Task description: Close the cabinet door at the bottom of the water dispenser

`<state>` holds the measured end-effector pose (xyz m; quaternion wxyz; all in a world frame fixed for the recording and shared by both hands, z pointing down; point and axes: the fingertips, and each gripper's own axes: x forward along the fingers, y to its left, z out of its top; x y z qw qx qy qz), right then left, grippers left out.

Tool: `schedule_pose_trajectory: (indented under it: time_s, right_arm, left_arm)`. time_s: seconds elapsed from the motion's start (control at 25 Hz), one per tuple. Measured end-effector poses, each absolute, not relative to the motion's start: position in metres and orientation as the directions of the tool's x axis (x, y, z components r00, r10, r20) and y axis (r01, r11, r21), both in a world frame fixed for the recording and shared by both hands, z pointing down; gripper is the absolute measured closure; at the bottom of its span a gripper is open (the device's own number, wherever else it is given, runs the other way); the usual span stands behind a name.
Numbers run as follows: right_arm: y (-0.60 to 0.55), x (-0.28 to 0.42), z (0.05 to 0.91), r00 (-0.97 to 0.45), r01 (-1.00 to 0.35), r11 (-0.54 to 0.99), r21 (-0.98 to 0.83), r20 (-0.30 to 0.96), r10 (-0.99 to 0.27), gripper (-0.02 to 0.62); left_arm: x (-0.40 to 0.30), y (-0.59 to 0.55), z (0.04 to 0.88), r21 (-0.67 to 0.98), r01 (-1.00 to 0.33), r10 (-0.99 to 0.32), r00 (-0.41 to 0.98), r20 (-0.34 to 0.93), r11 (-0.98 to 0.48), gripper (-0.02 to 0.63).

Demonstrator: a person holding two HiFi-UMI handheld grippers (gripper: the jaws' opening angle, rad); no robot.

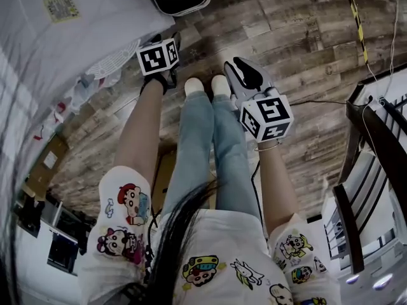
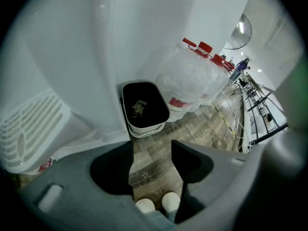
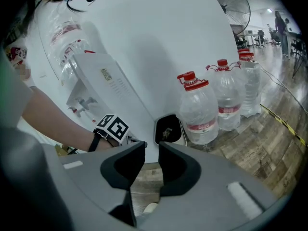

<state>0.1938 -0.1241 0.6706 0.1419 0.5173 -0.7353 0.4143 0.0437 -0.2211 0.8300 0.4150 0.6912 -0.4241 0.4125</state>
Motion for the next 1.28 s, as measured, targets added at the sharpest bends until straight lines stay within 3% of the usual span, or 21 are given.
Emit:
schedule_pose_trajectory:
  time_s: [0.4, 0.88, 1.28]
  right_arm:
    - [-0.126, 0.211, 0.606, -0.4, -0.897, 0.159, -0.413, 0.605, -0.689, 0.494]
    - [-0.103, 0.211, 0.461, -0.386, -0.915, 0.248, -0.319, 0.51, -0.768, 0.494]
    - [-0.086, 0.193, 0.323, -0.409, -0.909, 0.343, -0.236, 0.352, -0.842, 0.494]
  left_arm:
    - [0.063, -0.21, 0.76, 0.268, -0.915, -0.284, 0.355, 0.891, -0.301, 0.36]
    - [0.069, -0.17, 0.605, 0.369, -0.875, -0.385, 0.473, 0.793, -0.315, 0.36]
    - [0.056, -0.135, 0.455, 0.454, -0.796, -0.506, 0.606, 0.614, -0.401, 0.362]
